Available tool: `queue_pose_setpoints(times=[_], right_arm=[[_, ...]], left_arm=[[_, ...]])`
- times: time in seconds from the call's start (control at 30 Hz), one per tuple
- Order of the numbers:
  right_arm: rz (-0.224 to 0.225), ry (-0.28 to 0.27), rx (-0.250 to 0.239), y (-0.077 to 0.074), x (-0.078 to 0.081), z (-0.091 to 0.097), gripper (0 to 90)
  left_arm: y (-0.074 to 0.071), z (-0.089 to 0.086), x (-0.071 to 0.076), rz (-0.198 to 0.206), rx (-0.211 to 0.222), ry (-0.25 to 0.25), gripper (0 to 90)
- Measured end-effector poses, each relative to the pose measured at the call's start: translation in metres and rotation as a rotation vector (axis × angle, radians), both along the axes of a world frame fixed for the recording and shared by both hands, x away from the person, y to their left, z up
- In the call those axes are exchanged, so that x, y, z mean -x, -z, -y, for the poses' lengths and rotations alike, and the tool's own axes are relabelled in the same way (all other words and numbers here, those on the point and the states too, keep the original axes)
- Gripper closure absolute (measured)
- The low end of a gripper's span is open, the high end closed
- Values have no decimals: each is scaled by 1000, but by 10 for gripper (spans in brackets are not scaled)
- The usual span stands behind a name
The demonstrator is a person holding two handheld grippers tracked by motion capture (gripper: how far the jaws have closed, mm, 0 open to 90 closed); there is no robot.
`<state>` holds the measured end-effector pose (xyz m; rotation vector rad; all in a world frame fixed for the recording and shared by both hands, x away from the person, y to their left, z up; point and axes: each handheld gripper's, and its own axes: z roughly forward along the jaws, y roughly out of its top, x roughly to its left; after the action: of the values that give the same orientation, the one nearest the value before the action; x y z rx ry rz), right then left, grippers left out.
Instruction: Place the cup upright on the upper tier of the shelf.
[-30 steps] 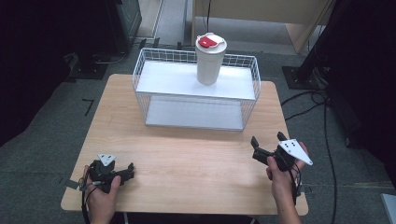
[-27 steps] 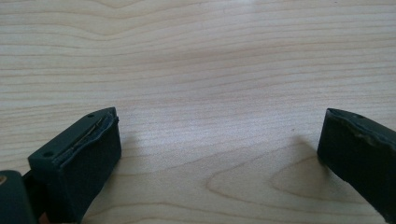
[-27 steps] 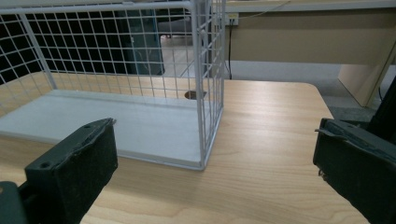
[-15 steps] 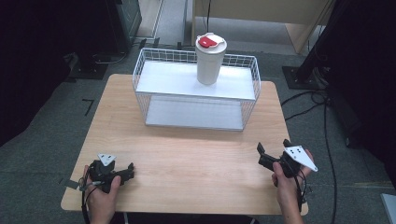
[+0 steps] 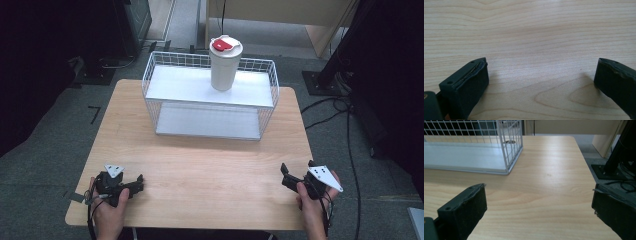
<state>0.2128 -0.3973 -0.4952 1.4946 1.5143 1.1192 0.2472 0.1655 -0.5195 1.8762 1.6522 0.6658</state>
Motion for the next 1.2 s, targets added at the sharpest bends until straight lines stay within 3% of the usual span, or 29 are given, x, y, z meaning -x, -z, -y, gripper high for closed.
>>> queue_pose_setpoints(times=[0.7, 0.77, 0.8, 0.83, 0.87, 0.9, 0.93, 1.17, 1.2], right_arm=[[-143, 46, 67, 25, 16, 16, 1], [-167, 57, 61, 25, 15, 17, 1], [-203, 51, 54, 26, 15, 19, 1], [-203, 51, 54, 26, 15, 19, 1], [-241, 42, 49, 26, 15, 19, 1], [-241, 42, 49, 26, 15, 19, 1], [-277, 19, 61, 27, 15, 20, 1], [-344, -25, 88, 29, 16, 18, 1], [-389, -36, 92, 31, 14, 17, 0]], left_arm=[[0, 0, 0, 0, 1, -1, 0], [0, 0, 0, 0, 1, -1, 0], [0, 0, 0, 0, 0, 0, 0], [0, 0, 0, 0, 1, -1, 0], [0, 0, 0, 0, 0, -1, 0], [0, 0, 0, 0, 0, -1, 0], [0, 0, 0, 0, 1, -1, 0], [0, 0, 0, -1, -1, 1, 0], [0, 0, 0, -1, 0, 1, 0]])
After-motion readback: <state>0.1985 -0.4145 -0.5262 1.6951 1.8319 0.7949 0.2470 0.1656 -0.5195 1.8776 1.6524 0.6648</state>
